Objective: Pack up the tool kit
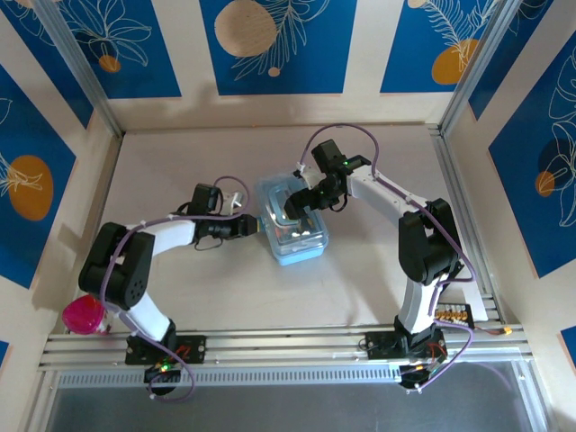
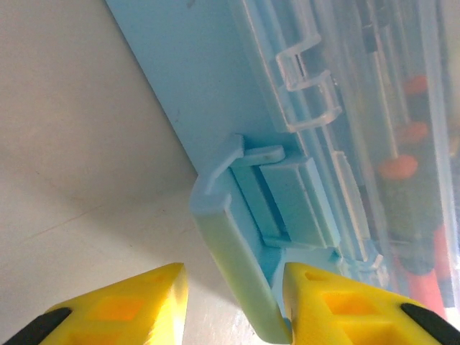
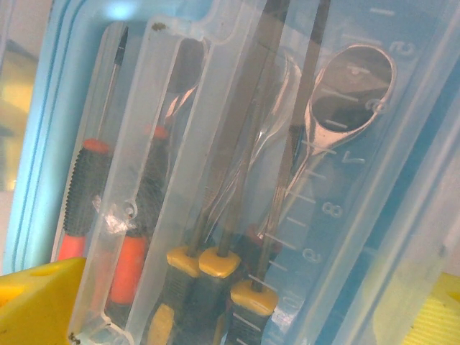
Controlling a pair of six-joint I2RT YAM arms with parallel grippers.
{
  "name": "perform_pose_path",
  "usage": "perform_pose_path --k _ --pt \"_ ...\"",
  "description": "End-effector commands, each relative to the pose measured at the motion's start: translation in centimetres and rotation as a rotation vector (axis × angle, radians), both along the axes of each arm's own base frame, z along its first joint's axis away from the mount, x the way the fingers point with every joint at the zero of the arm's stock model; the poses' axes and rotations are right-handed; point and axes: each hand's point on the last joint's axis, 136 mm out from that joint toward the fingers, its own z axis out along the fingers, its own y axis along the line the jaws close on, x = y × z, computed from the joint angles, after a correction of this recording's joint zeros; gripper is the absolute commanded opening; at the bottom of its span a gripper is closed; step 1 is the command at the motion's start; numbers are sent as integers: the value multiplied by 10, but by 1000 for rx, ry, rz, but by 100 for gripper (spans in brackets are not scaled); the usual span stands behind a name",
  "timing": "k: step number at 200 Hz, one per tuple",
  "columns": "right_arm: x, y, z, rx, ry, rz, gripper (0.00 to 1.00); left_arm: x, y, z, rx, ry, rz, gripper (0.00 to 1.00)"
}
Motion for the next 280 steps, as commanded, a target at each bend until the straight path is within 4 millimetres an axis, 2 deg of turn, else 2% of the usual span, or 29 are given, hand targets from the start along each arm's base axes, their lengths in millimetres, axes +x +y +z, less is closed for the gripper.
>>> perform_pose_path --k 1,18,43,106,156,185,202,280 --pt "-78 4 -66 -50 357 94 96 9 -8 4 -20 -14 -6 39" --pt "-78 4 -66 -50 360 93 96 12 -10 6 -24 -17 -7 38" --pt "-79 3 -67 -50 360 94 96 14 -10 11 -19 -26 -8 30" --pt "-79 4 -67 -49 360 95 96 9 -7 18 -3 -30 -12 20" --pt "-77 6 -67 -41 360 95 96 6 -3 25 16 -39 -15 21" --pt "-78 7 -68 -40 365 97 96 8 -4 29 13 -46 -17 34" --pt "-78 7 -69 -41 366 96 96 9 -5 30 6 -46 -20 38" --pt "-80 8 -70 -37 378 102 96 10 -8 41 -20 -69 -22 39"
